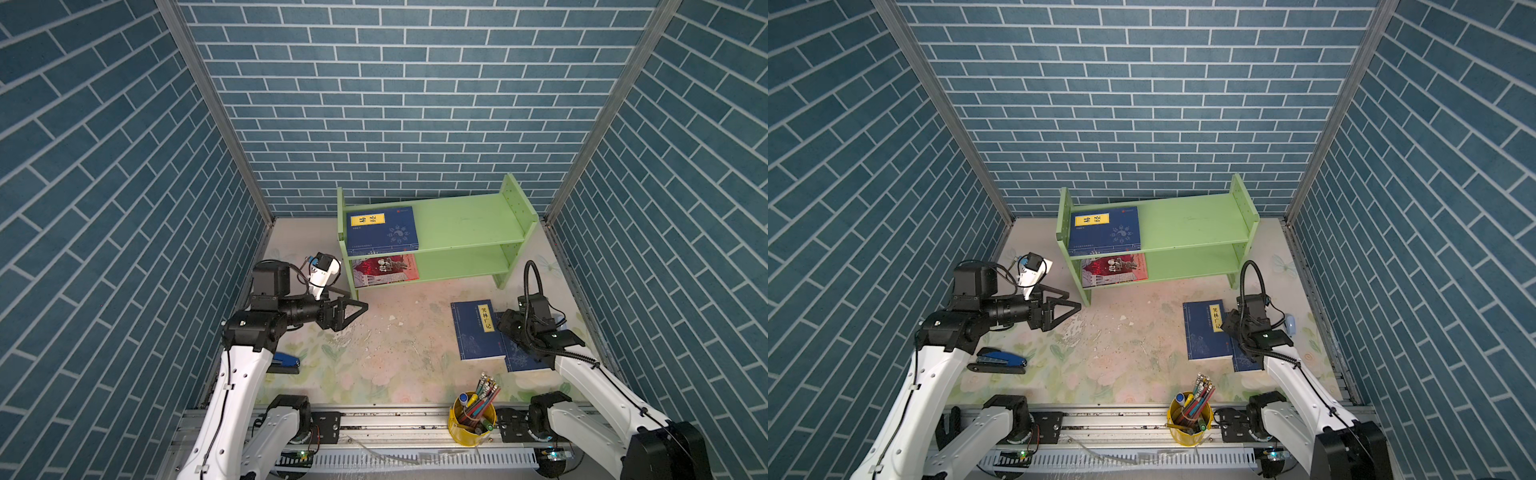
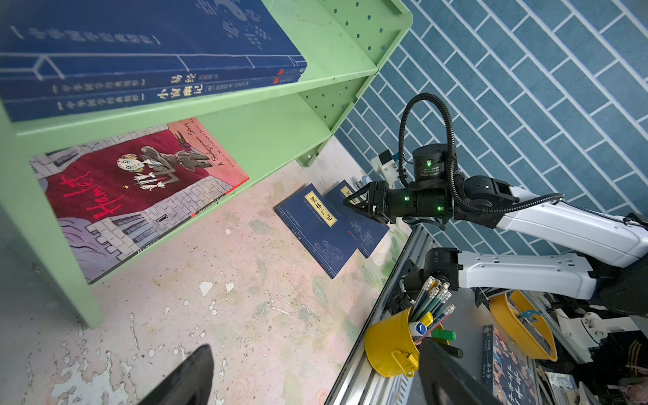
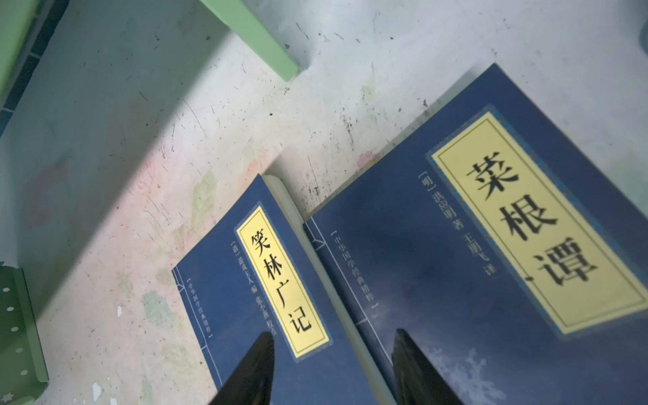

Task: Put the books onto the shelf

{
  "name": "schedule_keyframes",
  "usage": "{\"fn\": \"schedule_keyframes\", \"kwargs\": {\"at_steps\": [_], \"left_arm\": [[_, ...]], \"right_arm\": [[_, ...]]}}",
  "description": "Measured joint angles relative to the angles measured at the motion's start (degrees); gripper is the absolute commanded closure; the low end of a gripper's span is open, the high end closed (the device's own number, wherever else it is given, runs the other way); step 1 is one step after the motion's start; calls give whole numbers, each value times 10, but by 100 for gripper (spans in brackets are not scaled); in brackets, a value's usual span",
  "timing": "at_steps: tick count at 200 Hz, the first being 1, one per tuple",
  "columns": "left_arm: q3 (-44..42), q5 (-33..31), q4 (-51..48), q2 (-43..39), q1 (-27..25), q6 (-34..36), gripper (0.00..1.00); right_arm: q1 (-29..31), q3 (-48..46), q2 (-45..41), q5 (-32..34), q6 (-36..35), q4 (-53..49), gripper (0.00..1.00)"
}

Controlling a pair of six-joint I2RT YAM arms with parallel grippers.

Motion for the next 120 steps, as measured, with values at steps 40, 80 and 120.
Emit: {"fn": "schedule_keyframes", "kwargs": {"at_steps": [40,80,120], "left_arm": [[-1,4,-2,-1,0,5,7],[42,-35,-26,-2,0,17,7],[110,-102,-30,3,2,15,7]], "right_arm": [[-17,0,43,-33,-9,39,45],[-21,1,94,-71,-30,82,45],[-22,2,123,-95,-45,97,46]]}}
